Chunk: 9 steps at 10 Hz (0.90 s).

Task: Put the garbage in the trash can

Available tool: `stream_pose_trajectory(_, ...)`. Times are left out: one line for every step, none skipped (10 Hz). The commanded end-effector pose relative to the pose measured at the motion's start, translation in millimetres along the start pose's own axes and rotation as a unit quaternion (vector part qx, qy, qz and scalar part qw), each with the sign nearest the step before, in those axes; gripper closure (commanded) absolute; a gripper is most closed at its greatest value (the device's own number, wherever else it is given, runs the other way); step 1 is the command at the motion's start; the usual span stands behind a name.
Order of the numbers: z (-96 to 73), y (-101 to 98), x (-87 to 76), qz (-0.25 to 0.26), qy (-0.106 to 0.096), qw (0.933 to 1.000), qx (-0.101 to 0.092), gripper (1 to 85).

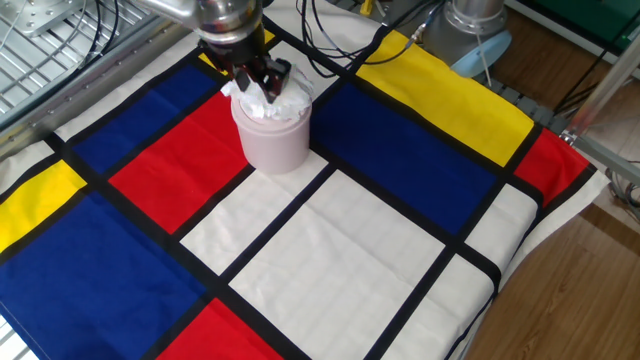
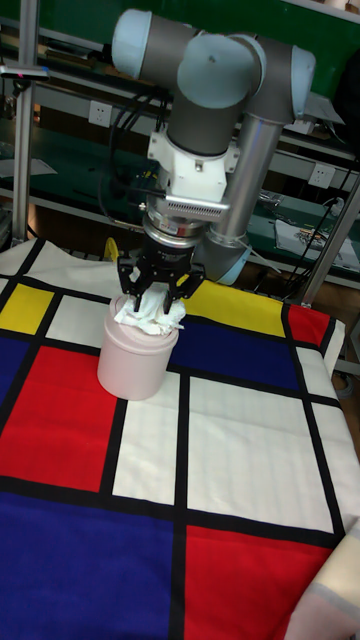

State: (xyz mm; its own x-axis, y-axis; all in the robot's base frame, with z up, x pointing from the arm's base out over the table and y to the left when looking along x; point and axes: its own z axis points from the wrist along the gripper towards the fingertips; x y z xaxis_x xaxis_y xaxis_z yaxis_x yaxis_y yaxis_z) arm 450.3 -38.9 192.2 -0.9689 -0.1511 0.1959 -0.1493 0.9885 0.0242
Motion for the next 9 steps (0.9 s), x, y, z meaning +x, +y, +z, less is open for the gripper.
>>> stream_pose_trajectory(-24.4,-1.8,2.8,-0.009,0.012,0.9998,0.011,37.3)
stream_pose_trajectory(-28.3,-1.0,4.7,-0.004,0.012,0.9999,0.01,38.0)
stream_pose_trajectory(-29.5,-0.3,6.0,0.004,0.012,0.9999,0.006,42.3)
stream_pose_trajectory(-29.5,-0.2,6.4,0.023,0.013,0.9996,0.006,51.3)
stream_pose_trajectory(-29.6,-2.5,3.9,0.036,0.007,0.9993,0.011,61.7)
stream_pose_trajectory(-30.3,-2.9,-1.3,0.049,-0.006,0.9987,0.012,72.0)
stream_pose_trajectory(-30.7,-3.9,-7.5,0.068,-0.02,0.9974,0.014,84.7)
stream_pose_trajectory(-31.3,-9.0,-10.8,0.067,-0.029,0.9971,0.023,84.7)
stream_pose_trajectory(-32.0,-8.9,-13.8,0.07,-0.035,0.9967,0.024,84.7)
